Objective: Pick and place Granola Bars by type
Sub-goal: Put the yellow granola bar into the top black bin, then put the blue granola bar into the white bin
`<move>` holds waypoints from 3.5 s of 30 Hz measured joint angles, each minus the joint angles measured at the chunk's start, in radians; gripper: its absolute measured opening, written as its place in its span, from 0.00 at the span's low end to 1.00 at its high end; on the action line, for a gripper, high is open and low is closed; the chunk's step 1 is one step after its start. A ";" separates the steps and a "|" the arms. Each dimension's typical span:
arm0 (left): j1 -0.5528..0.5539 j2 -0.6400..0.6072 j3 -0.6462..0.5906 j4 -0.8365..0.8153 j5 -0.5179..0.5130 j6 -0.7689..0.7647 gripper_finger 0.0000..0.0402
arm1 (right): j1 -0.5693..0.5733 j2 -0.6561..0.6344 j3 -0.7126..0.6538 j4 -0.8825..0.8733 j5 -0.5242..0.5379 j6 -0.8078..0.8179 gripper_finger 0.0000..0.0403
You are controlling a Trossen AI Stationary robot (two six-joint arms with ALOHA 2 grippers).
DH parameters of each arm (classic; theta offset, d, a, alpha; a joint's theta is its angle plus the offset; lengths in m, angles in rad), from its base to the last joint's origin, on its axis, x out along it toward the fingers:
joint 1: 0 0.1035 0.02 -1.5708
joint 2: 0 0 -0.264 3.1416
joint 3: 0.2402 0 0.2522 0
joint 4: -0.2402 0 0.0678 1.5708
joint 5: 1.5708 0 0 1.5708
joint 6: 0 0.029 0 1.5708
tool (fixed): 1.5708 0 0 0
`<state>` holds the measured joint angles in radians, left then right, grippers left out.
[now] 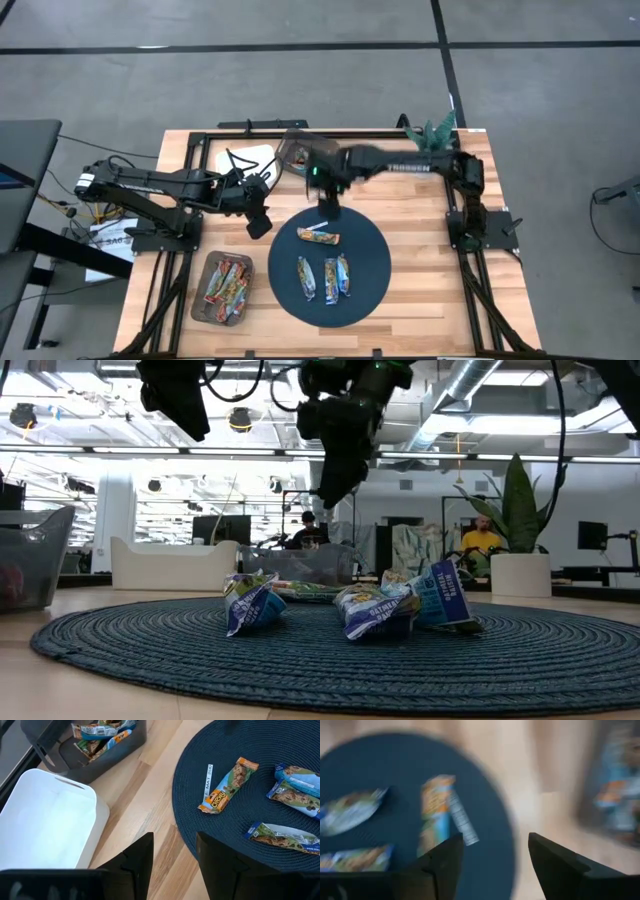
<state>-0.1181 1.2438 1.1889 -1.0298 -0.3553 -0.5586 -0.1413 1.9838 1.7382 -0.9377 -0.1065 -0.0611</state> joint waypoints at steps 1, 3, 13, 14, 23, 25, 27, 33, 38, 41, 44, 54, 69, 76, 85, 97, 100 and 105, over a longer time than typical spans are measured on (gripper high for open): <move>0.000 0.000 0.000 0.000 0.000 0.001 0.35 | 0.020 0.000 -0.011 0.000 -0.001 -0.001 0.54; 0.000 0.000 0.000 0.000 0.000 0.001 0.35 | 0.057 -0.001 -0.042 0.024 -0.002 -0.002 0.54; 0.000 0.000 0.000 0.000 0.000 0.002 0.35 | 0.117 0.001 -0.229 0.256 0.001 0.035 0.54; 0.000 0.000 0.000 0.000 0.000 0.002 0.35 | 0.117 0.001 -0.241 0.272 0.002 0.037 0.54; 0.000 0.000 0.000 0.000 0.000 0.002 0.35 | 0.133 0.001 -0.317 0.356 0.003 0.054 0.54; 0.000 0.000 0.000 0.000 0.000 0.002 0.35 | 0.140 0.001 -0.324 0.368 0.003 0.054 0.54; 0.000 0.000 0.000 0.000 0.000 0.002 0.35 | 0.148 0.001 -0.327 0.390 0.003 0.054 0.54; 0.000 0.000 0.000 0.000 0.000 0.001 0.35 | 0.167 0.036 -0.340 0.434 0.001 0.061 0.54; 0.000 0.000 0.000 -0.002 0.000 0.001 0.35 | 0.168 0.089 -0.338 0.427 0.011 0.057 0.54; 0.000 0.000 0.000 -0.001 0.001 0.001 0.35 | 0.162 0.125 -0.317 0.466 0.010 0.062 0.54; 0.000 0.000 0.001 -0.002 0.002 0.001 0.35 | 0.158 0.127 -0.313 0.426 0.002 0.061 0.54; 0.000 0.000 0.000 0.001 0.001 -0.001 0.35 | 0.158 0.129 -0.293 0.417 0.003 0.061 0.29; 0.001 0.000 0.000 0.004 0.001 -0.013 0.35 | 0.066 0.060 -0.107 0.280 0.052 0.034 0.10; 0.001 0.000 0.000 0.003 0.001 -0.014 0.35 | -0.084 -0.031 -0.036 0.284 0.164 0.034 0.10; 0.001 0.000 0.000 0.004 0.001 -0.027 0.35 | -0.261 -0.033 -0.002 0.288 0.158 0.027 0.10; 0.001 0.000 0.000 0.060 0.000 -0.028 0.35 | -0.345 -0.033 -0.002 0.328 0.045 0.089 0.41; 0.001 0.000 0.000 0.092 0.000 -0.028 0.35 | -0.341 -0.035 -0.002 0.340 -0.012 0.128 0.51; -0.012 0.000 0.000 0.182 0.056 0.010 0.35 | -0.321 -0.083 -0.002 0.319 -0.227 0.089 0.60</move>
<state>-0.1301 1.2438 1.1892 -0.8482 -0.2995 -0.5482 -0.4622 1.9004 1.7363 -0.6185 -0.3332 0.0281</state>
